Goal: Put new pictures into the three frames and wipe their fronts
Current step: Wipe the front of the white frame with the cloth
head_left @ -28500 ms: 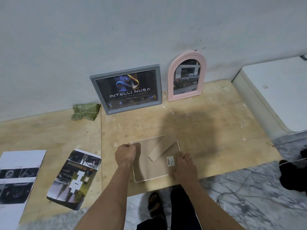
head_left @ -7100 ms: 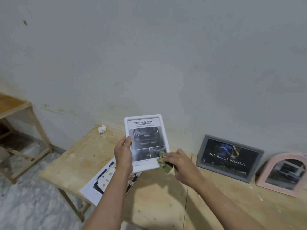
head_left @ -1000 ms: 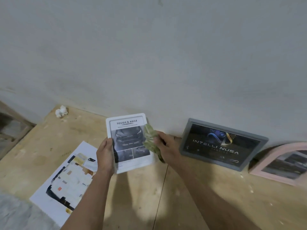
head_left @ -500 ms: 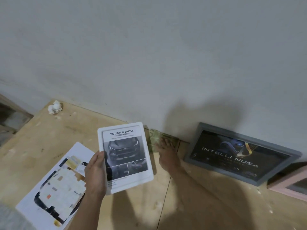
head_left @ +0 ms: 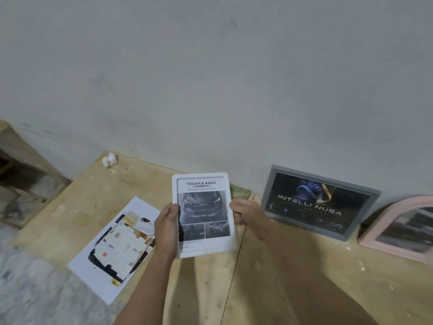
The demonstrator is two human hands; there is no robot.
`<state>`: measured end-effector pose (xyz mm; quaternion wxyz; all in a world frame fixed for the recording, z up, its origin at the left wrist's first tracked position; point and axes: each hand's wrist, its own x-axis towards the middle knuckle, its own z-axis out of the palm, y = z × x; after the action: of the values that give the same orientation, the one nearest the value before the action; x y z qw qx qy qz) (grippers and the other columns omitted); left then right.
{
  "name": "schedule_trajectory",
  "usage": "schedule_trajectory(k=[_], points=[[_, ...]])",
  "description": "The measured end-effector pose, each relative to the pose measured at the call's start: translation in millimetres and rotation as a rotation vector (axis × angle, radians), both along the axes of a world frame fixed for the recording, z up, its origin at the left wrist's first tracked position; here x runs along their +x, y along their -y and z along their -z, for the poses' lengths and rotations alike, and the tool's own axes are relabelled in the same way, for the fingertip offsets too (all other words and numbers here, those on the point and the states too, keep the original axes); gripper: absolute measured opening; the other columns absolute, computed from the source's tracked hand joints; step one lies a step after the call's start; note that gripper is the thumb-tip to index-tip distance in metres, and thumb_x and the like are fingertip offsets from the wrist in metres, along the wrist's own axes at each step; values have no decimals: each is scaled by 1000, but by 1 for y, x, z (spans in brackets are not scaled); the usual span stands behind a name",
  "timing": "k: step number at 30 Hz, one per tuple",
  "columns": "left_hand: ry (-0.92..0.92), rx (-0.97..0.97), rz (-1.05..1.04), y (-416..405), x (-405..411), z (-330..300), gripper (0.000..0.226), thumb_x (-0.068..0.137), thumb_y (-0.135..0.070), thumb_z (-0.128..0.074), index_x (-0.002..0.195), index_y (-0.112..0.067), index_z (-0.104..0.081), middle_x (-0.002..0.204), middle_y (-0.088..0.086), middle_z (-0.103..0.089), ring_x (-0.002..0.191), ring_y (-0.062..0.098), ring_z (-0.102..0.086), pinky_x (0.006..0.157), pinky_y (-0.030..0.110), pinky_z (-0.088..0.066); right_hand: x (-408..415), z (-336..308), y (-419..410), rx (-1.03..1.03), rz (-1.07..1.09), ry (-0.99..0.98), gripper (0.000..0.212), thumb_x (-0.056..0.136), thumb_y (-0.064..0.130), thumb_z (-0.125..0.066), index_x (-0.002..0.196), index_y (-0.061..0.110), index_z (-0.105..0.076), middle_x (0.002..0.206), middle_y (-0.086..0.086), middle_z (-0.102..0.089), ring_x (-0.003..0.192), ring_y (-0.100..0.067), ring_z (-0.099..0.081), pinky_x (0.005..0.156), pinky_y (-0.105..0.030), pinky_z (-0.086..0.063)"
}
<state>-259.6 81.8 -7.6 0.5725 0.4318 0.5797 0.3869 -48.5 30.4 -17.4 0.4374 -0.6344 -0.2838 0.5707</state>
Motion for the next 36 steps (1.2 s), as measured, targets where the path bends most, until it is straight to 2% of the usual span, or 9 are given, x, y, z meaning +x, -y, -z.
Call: schedule_trajectory(k=[3,6,9,13,16,20,31,33,36], points=[[27,73,70,35,4,-21,39,99,-6,-46,62,-17,-39,46,-15,-37,49,8,-33,42,15,-28,-8,-25,49,41,98,77,15,91,5,-58,101,1,-69,83,-13,-74,61,-16,-68,55,-23,-53],[-13,116,240,67,3,-38,35,99,-10,-44,68,-19,-57,50,-16,-54,47,1,-46,47,12,-36,-11,-47,98,32,211,112,13,92,4,-57,98,2,-69,65,-2,-70,43,-5,-58,42,-15,-43],[-89,123,443,85,14,-46,22,89,-19,-51,71,-15,-62,65,0,-61,61,14,-51,64,27,-41,2,-55,145,19,318,125,12,91,2,-57,94,1,-68,62,-4,-67,44,-10,-55,42,-17,-40],[-149,147,634,110,52,-51,21,82,-16,-60,66,-3,-60,65,8,-52,65,20,-48,64,36,-42,29,-61,216,-16,422,185,11,90,9,-60,95,6,-70,71,-5,-67,67,-21,-53,53,-23,-40],[-138,176,756,142,97,-63,17,88,-5,-61,76,8,-65,69,13,-58,65,22,-52,60,35,-45,57,-73,272,-17,526,212,12,91,9,-59,95,4,-70,72,-6,-69,66,-20,-54,52,-22,-42],[-127,186,879,182,164,-71,14,90,-6,-62,83,1,-72,75,14,-70,65,23,-60,60,35,-54,104,-87,332,-16,641,266,13,90,9,-59,93,4,-71,79,-10,-71,68,-20,-62,61,-27,-49],[-143,190,1129,279,396,-65,15,87,-11,-66,91,2,-71,78,22,-69,67,29,-63,68,45,-59,280,-86,461,-23,892,314,13,90,8,-58,94,7,-70,89,-12,-75,74,-22,-70,69,-33,-53],[-193,254,1163,291,429,-59,22,85,-22,-64,91,-2,-70,82,17,-72,73,37,-69,74,52,-60,305,-85,476,-32,930,315,14,90,7,-58,93,9,-71,87,-11,-76,75,-23,-71,66,-30,-54],[-283,370,1200,318,489,-45,14,88,-25,-64,84,-13,-70,77,5,-72,76,30,-69,75,47,-60,350,-76,502,-44,984,323,17,87,1,-59,85,10,-73,85,-11,-74,78,-26,-71,67,-31,-54]])
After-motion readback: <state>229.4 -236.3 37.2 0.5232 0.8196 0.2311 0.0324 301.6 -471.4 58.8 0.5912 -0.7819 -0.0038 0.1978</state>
